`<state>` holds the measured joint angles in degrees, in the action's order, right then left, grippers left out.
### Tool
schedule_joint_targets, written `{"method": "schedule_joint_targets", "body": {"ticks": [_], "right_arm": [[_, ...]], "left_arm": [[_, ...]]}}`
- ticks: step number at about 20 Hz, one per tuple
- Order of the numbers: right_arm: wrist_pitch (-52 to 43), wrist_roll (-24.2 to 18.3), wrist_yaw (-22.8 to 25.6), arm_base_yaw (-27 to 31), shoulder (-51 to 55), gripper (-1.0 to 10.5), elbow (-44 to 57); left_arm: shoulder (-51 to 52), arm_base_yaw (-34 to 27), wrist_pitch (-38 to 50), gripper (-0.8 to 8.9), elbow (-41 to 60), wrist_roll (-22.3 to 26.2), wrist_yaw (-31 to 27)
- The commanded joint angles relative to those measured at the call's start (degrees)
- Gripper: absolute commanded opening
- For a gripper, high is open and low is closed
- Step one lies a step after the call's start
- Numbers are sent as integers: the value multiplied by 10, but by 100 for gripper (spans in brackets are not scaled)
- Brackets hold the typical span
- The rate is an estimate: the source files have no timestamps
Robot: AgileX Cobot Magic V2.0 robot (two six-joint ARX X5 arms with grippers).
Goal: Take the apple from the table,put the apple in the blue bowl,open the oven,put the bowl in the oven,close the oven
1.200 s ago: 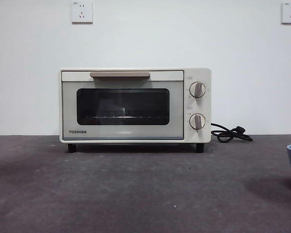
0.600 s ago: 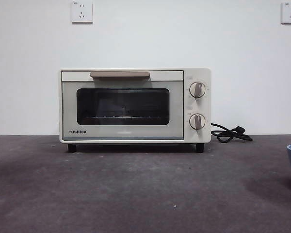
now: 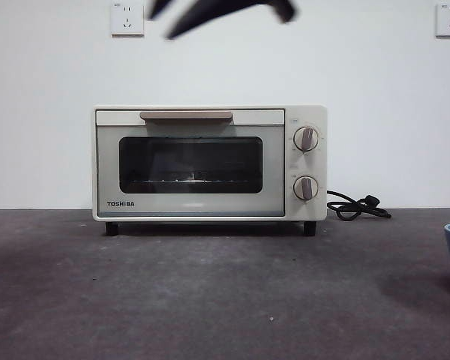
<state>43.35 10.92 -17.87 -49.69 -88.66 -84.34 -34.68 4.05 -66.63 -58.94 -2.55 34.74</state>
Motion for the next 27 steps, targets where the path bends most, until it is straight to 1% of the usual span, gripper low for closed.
{"method": "schedule_joint_targets", "body": {"ticks": [1,3,6,7,10,11,13,15,17,18,19,21,23,24,27], "right_arm": [[-5,-12,4,-24,-55,131,-60],[-4,-22,4,-41,-98,251,-109],[-4,-33,4,-60,-148,371,-161],[-4,-38,9,-65,-161,427,-171],[-6,-57,54,-82,-192,670,-183],[-5,-73,63,-87,-200,724,-183],[-5,-111,74,-101,-218,737,-183],[-5,-129,74,-115,-235,737,-183],[-11,-131,74,-129,-250,739,-183],[-18,-131,75,-135,-257,766,-183],[-27,-131,75,-141,-264,767,-183],[-45,-131,90,-153,-280,776,-183],[-61,-131,108,-164,-301,862,-183],[-66,-131,109,-167,-310,887,-183],[-85,-130,109,-171,-339,887,-183]], "left_arm": [[7,2,-11,-5,-1,8,2],[12,2,-24,-5,-1,8,2],[16,2,-52,-5,-1,13,2],[19,2,-66,-5,-1,16,1],[28,2,-88,-5,-1,16,0],[34,2,-88,-5,-1,14,0],[46,2,-88,-5,-1,7,-17],[56,2,-89,-5,-1,7,-61],[61,2,-89,-5,-1,7,-92],[61,2,-89,-5,-1,7,-103],[61,2,-89,-5,-1,7,-108],[61,2,-89,-5,-1,6,-104],[61,2,-89,-5,-1,6,-102],[61,2,-89,-5,-1,6,-103],[61,2,-89,-5,-1,6,-106]]}}
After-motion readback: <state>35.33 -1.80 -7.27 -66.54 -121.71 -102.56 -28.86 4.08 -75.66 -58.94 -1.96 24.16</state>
